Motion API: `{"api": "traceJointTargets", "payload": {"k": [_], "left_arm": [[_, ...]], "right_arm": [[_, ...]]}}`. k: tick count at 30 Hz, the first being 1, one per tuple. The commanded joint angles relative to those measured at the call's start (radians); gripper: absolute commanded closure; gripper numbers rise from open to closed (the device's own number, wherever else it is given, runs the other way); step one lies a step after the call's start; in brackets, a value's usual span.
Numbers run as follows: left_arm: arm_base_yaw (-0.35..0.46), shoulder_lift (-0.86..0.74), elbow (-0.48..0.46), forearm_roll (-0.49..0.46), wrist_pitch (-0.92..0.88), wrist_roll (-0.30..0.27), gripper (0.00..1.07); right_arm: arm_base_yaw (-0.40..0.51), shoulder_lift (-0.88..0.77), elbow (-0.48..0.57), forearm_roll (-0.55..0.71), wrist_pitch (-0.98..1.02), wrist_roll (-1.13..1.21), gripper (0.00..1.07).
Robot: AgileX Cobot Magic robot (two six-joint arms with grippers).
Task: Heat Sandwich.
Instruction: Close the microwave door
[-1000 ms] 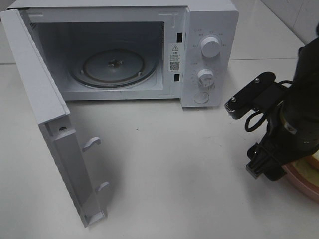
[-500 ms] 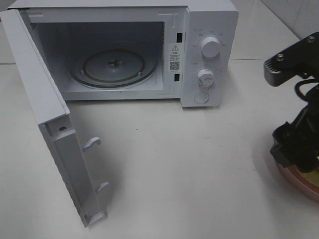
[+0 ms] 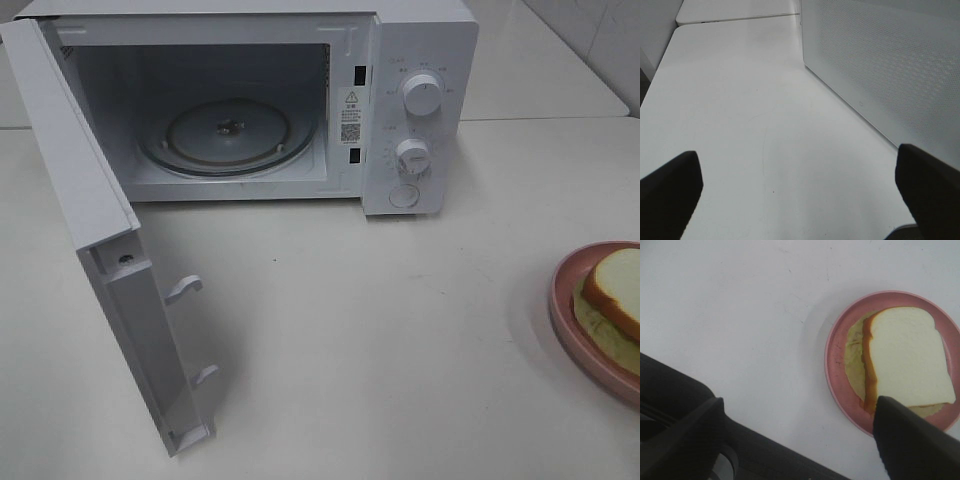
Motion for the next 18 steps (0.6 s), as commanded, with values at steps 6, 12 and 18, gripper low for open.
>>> {"api": "traceJointTargets", "payload": {"k": [6, 12, 18], "left_arm": [[-0.001, -0.026, 0.003, -0.004, -0.012, 0.0, 0.05], [-0.001, -0.026, 0.003, -0.004, -0.012, 0.0, 0.05], [-0.001, -0.026, 0.003, -0.004, -0.012, 0.0, 0.05]], "right_arm": [[0.0, -0.233, 0.0, 0.006, 0.099, -0.018, 0.3], [-0.02, -0.382, 0.007, 0.008, 0.102, -0.018, 0.31], [-0.123, -0.49, 0.065, 0.029, 0.09, -0.046, 0.31]]}}
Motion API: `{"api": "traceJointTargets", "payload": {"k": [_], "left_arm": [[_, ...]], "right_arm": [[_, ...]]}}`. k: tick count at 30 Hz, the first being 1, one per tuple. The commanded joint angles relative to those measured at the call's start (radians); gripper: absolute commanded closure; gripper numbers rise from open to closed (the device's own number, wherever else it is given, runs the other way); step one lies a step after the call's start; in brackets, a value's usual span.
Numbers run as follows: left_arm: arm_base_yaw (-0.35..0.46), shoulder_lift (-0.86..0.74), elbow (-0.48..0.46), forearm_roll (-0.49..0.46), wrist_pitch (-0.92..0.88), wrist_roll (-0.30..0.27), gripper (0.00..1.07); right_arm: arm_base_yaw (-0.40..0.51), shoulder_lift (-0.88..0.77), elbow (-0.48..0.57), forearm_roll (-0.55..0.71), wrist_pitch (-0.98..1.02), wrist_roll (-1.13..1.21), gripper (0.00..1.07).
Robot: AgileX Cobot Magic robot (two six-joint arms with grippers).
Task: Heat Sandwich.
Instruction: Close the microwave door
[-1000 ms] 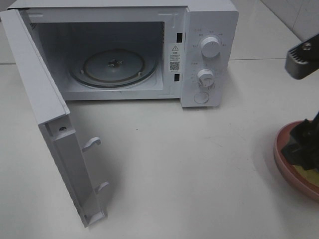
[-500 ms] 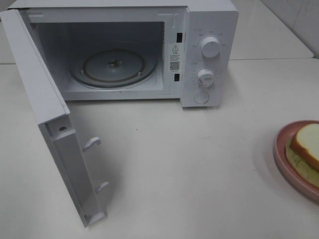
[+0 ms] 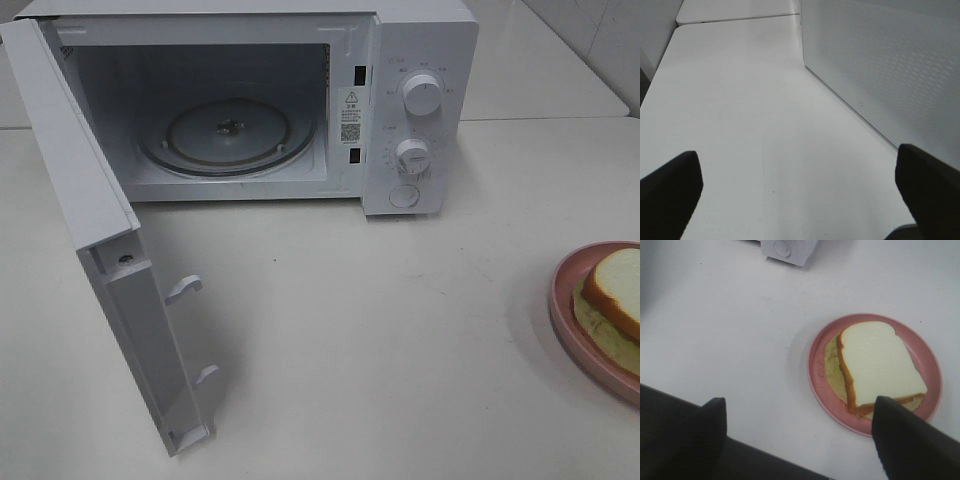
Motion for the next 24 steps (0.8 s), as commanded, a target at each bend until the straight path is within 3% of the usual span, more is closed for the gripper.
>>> {"api": "traceJointTargets", "payload": {"k": [1, 15, 24], "left_arm": [[-0.001, -0.026, 0.003, -0.004, -0.012, 0.0, 0.05], [-0.001, -0.026, 0.003, -0.004, -0.012, 0.0, 0.05], [-0.001, -0.026, 0.003, -0.004, -0.012, 0.0, 0.05]], "right_arm": [[-0.048, -0.046, 0.027, 0.014, -0.001, -0.026, 0.31], [-0.289, -0.241, 0.157, 0.09, -0.104, -0.05, 0.31], [-0.387, -0.292, 0.167, 0.09, -0.121, -0.05, 0.31]]}}
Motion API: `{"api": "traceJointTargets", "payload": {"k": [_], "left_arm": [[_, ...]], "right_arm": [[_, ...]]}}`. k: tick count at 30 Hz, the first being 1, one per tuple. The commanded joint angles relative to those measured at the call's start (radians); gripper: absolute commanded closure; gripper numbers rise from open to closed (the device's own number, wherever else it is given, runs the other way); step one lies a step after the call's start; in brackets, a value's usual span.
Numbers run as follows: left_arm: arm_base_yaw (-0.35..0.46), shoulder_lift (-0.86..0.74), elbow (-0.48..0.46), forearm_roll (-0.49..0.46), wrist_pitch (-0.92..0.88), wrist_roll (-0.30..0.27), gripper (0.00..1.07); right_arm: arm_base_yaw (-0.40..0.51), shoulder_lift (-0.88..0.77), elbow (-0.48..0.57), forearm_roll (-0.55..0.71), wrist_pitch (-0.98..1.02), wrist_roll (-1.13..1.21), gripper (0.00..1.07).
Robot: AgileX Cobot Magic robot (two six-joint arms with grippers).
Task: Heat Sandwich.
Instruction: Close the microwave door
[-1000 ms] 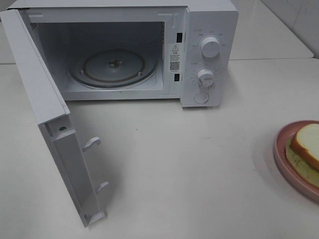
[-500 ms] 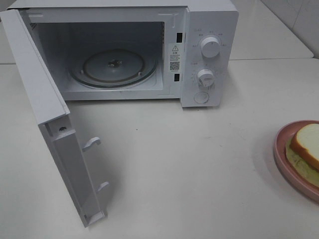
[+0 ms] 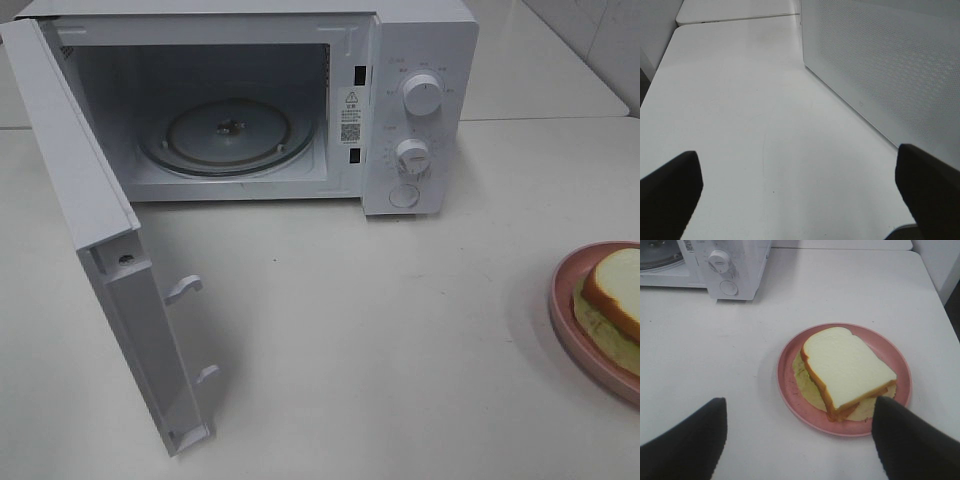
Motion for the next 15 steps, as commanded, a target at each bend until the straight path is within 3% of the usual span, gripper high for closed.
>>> {"api": "traceJointTargets", "payload": {"k": [1, 15], "left_arm": [[-0.001, -0.026, 0.003, -0.004, -0.012, 0.0, 0.05], [-0.001, -0.026, 0.003, -0.004, -0.012, 0.0, 0.05]], "right_arm": [[-0.022, -0.027, 0.004, 0.001, -0.009, -0.009, 0.31], [-0.022, -0.027, 0.004, 0.001, -0.009, -0.01, 0.31]]}}
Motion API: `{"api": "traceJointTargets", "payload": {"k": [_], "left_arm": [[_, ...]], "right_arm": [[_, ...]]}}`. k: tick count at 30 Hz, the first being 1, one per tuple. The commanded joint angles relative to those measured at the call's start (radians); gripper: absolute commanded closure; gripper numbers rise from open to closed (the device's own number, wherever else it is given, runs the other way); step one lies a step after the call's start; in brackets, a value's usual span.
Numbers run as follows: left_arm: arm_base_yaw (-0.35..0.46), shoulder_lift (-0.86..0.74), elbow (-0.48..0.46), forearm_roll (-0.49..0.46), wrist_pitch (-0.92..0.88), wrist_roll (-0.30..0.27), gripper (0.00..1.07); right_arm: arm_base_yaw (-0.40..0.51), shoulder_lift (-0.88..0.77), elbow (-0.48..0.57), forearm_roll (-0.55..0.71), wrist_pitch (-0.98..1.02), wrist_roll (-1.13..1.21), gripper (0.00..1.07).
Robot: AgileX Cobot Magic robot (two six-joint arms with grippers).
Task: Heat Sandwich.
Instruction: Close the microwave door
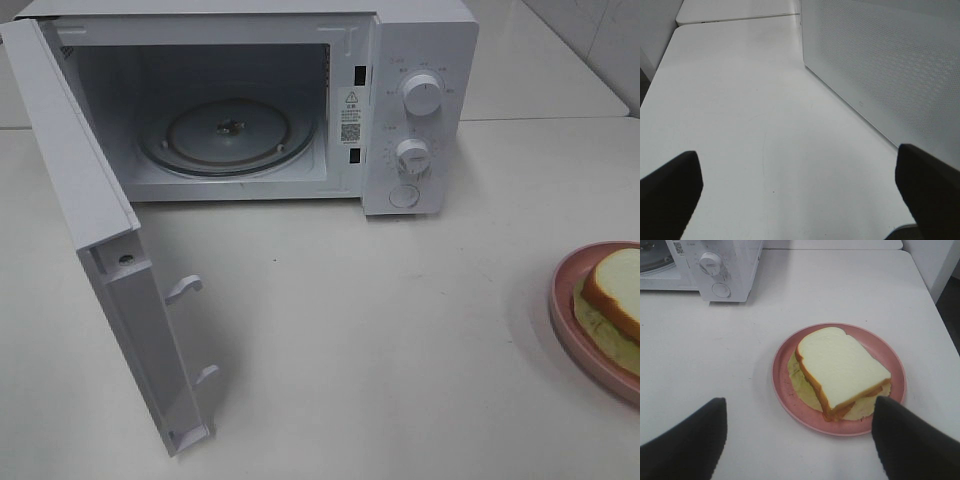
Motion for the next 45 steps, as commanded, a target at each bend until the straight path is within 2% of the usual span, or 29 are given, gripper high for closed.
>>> {"api": "traceJointTargets", "payload": {"k": [1, 30, 33, 39, 42, 43, 45], "left_arm": [[-0.001, -0.026, 0.003, -0.004, -0.012, 0.0, 0.05], [-0.001, -0.026, 0.003, -0.004, -0.012, 0.0, 0.05], [-0.001, -0.025, -0.002, -0.011, -0.019, -0.017, 0.05], [-0.001, 0.055, -0.032, -0.011, -0.054, -0.024, 0.06], [-0.001, 0.096, -0.032, -0.011, -0.08, -0.024, 0.1], [-0.001, 0.133, -0.032, -0.011, -0.115, -0.024, 0.2], [-0.001, 0.169, -0.032, -0.011, -0.152, -0.024, 0.34]], "right_arm": [[-0.006, -0.027, 0.003, 0.001, -0.007, -0.01, 0.31], [-0.006, -0.027, 0.003, 0.001, -0.007, -0.01, 0.31], [-0.006, -0.027, 0.003, 0.001, -0.007, -0.01, 0.31], [-0.006, -0.027, 0.003, 0.001, -0.007, -0.01, 0.31], [-0.006, -0.027, 0.003, 0.001, -0.007, -0.01, 0.31], [-0.006, -0.027, 0.003, 0.001, -0.007, -0.01, 0.31], [-0.006, -0.027, 0.003, 0.001, -0.007, -0.01, 0.31]]}}
